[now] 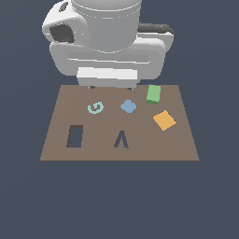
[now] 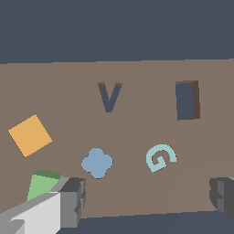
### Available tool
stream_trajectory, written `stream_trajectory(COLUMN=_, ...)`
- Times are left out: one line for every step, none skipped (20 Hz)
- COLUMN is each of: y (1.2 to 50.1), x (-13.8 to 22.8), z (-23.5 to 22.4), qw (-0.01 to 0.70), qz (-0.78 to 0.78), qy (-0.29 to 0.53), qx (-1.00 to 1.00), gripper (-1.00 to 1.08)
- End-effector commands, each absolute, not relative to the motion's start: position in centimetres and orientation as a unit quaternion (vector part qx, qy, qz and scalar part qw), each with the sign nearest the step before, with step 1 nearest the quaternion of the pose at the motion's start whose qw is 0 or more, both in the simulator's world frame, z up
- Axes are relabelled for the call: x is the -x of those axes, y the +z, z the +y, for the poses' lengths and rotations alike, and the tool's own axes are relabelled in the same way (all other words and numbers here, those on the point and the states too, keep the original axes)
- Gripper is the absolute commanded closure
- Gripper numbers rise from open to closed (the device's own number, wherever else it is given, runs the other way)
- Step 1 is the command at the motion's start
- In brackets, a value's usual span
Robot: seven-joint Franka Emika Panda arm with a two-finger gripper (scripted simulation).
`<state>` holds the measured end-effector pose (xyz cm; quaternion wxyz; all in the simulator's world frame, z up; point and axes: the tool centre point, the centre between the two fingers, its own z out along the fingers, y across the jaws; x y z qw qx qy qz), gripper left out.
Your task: Insert a designated object into the corresponding slot on a board.
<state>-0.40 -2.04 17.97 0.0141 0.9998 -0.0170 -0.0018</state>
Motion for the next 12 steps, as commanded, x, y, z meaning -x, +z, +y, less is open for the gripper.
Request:
stream_trajectory(y=18.0, x=0.4, z=-2.0, qw=0.014, qz=-0.017, qy=-0.002, qx=-1.0, gripper=-0.92)
stream_trajectory(y=18.0, x=0.4, z=-2.0, qw=0.014, qz=-0.017, qy=-0.002, qx=-1.0, gripper=-0.92)
stream_trajectory(y=17.9, x=0.5, z=-2.0, qw=0.014, qz=-0.017, qy=-0.002, qx=-1.0, gripper=-0.92)
stream_trajectory(y=17.8, x=0.5, z=-1.9, qw=0.014, qz=-0.018, qy=-0.002, qx=-1.0, gripper=-0.92)
stream_trajectory(y=17.7, x=0.6, z=-1.8, qw=0.014, qz=-0.019, qy=-0.002, qx=-1.0, gripper=-0.92)
stream_trajectory(y=17.6, x=0.8, z=-1.6, qw=0.014, qz=-0.02, qy=-0.002, qx=-1.0, gripper=-0.92)
stream_trajectory(y=17.4, x=0.9, z=-1.4, qw=0.013, qz=-0.022, qy=-0.002, qx=-1.0, gripper=-0.92)
stream_trajectory(y=17.2, x=1.1, z=-1.2, qw=0.013, qz=-0.024, qy=-0.002, qx=-1.0, gripper=-0.92)
stream_trajectory(y=16.9, x=1.3, z=-0.9, qw=0.013, qz=-0.026, qy=-0.002, qx=-1.0, gripper=-0.92)
stream_trajectory(y=16.6, x=1.6, z=-0.6, qw=0.013, qz=-0.028, qy=-0.002, qx=-1.0, gripper=-0.92)
stream_trajectory(y=16.3, x=1.8, z=-0.3, qw=0.012, qz=-0.031, qy=-0.002, qx=-0.999, gripper=-0.92)
stream_trajectory(y=15.9, x=2.1, z=0.1, qw=0.012, qz=-0.034, qy=-0.002, qx=-0.999, gripper=-0.92)
